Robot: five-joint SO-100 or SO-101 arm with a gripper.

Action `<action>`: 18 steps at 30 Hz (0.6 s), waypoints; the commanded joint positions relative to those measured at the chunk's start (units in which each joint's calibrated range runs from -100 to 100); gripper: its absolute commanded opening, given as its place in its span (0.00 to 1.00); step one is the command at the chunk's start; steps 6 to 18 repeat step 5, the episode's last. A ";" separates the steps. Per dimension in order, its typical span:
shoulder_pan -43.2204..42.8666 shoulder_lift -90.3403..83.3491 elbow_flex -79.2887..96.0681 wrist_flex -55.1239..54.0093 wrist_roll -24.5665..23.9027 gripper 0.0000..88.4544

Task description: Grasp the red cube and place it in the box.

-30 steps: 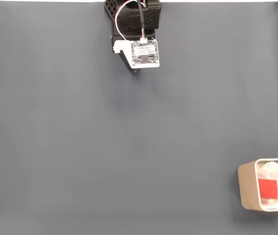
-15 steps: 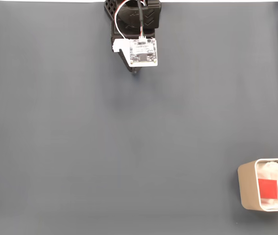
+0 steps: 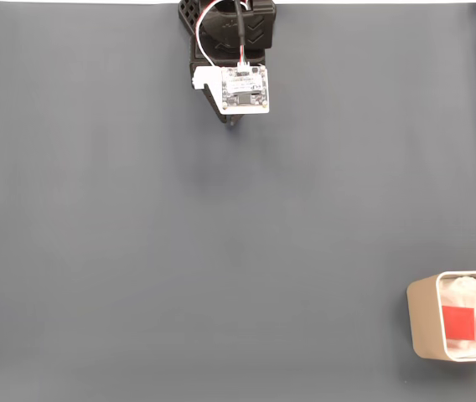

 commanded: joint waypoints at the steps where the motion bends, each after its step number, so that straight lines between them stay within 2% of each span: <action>1: -0.18 0.00 0.45 1.20 -0.54 0.00; 18: -0.18 0.00 0.45 1.20 -0.54 0.00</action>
